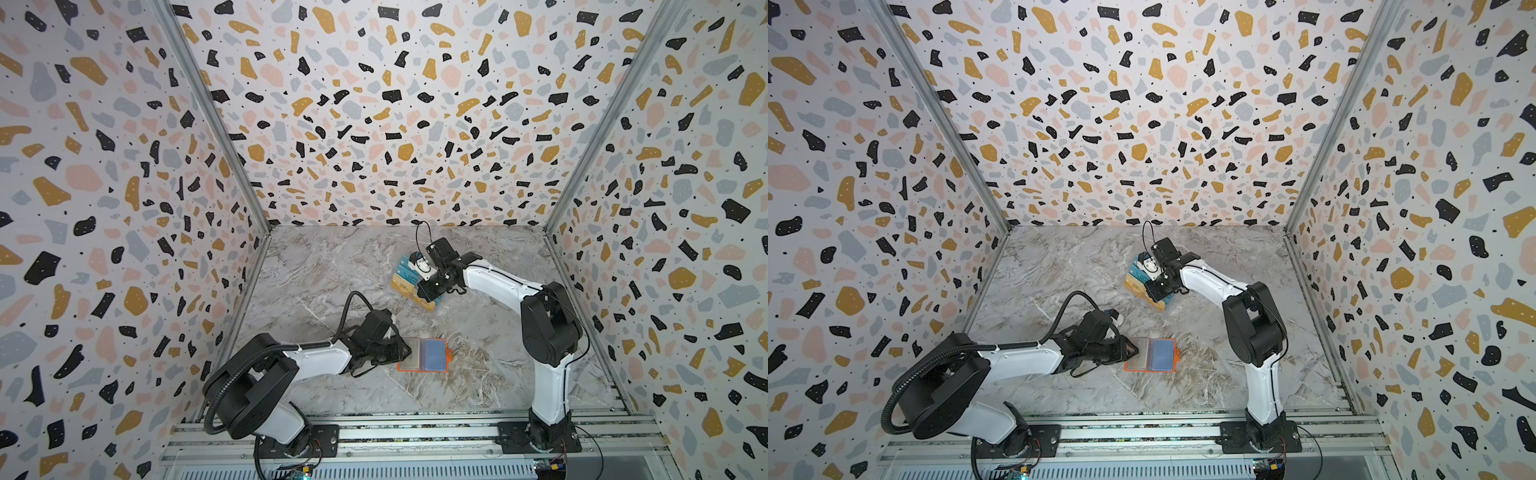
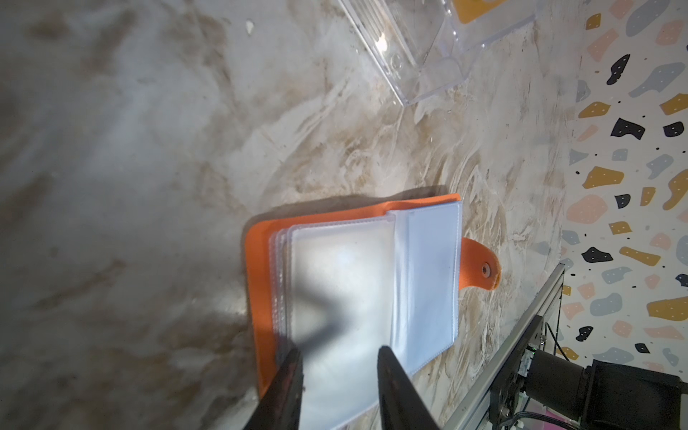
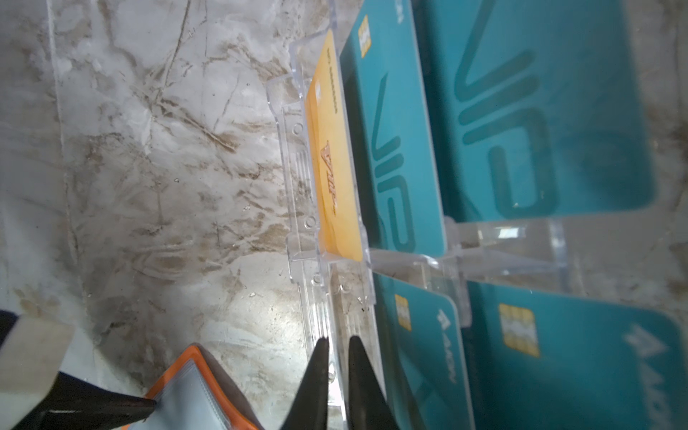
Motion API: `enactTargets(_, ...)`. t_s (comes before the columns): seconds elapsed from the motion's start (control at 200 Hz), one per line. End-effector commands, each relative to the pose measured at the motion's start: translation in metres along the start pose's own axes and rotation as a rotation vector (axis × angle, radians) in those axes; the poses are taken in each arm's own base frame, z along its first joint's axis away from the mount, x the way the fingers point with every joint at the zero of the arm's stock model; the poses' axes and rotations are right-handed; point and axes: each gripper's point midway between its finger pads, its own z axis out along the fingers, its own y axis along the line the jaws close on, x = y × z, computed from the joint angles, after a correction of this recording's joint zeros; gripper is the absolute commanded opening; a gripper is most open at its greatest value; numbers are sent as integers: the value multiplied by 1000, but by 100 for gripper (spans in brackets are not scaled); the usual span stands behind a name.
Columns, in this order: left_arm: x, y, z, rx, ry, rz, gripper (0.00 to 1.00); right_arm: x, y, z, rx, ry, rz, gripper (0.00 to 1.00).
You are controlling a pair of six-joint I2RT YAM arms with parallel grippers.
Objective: Put the credit cards into the card holder
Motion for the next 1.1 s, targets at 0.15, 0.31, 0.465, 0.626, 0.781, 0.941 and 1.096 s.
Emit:
enactTargets(0.15, -1, 8, 2, -37, 3, -28, 36, -7, 3, -6, 3, -3, -34, 6)
enactTargets(0.31, -2, 7, 1, -35, -2, -48, 37, -13, 5, -11, -3, -19, -68, 0)
enactTargets(0.465, -3, 6, 1, -39, -2, -46, 37, -26, 8, -27, 4, -62, -86, 0)
enactTargets(0.626, -5, 4, 0, -40, -4, -40, 37, -37, 8, -47, 18, -102, -90, 0)
enactTargets(0.781, -4, 5, 1, -46, 0, -37, 37, -48, 16, -71, -14, -172, -67, 0)
enactTargets(0.941, -2, 8, 1, -50, 3, -39, 36, -45, 31, -94, -130, -237, -1, 0)
enactTargets(1.096, 2, 13, 0, -55, 5, -50, 36, -20, 46, -109, -288, -307, 126, 0)
